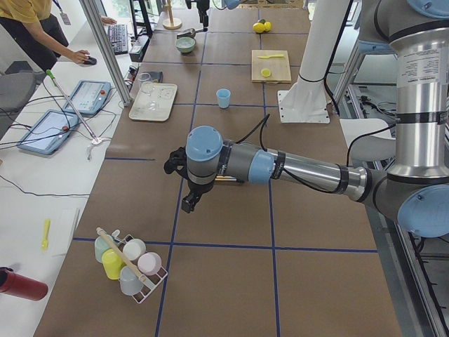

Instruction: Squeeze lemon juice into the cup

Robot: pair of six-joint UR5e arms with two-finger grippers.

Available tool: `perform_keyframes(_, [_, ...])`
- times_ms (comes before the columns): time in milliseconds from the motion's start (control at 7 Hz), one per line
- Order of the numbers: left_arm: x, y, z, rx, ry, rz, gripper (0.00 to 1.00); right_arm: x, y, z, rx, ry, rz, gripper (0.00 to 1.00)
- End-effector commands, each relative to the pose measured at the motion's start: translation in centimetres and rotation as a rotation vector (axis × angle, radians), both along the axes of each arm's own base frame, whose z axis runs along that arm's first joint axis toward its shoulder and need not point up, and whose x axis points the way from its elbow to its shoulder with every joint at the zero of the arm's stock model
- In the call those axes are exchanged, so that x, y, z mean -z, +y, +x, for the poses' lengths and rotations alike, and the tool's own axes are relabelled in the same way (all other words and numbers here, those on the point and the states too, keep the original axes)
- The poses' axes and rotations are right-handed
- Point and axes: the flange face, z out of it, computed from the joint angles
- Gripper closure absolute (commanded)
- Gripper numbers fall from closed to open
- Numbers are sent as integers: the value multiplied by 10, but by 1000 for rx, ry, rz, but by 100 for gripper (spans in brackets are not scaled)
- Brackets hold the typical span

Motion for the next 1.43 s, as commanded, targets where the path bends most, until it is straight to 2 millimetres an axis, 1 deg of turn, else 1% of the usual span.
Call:
perform_keyframes(0, [17,-1,7,-32,129,66,0,-122,62,121,-75,20,-134,0])
perform_keyframes(143, [48,-15,7,-41,128,233,0,-167,80,171,-22,40,-97,0])
perform_keyframes(286, [48,-28,7,-19,146,312,0,-185,92,213,-13,19,-68,0])
perform_keyframes(429, [60,-31,9,67,187,274,0,-205,115,238,-63,5,-107,0])
perform_keyframes(571, [60,-28,12,136,175,264,0,-220,134,248,-66,0,-122,0])
perform_keyframes(714, [57,-17,29,147,173,269,0,-235,152,249,-63,4,-152,0])
perform_keyframes(857, [54,-21,77,178,172,143,0,-236,152,248,-69,4,-162,0])
perform_keyframes(1000, [52,-27,113,269,114,84,0,-235,153,247,-68,-5,-161,0])
perform_keyframes(1143, [51,-29,140,317,109,16,0,-236,154,247,-66,-13,-162,0])
perform_keyframes(1286, [47,-27,167,362,102,-55,2,-238,154,247,-65,-11,-164,0])
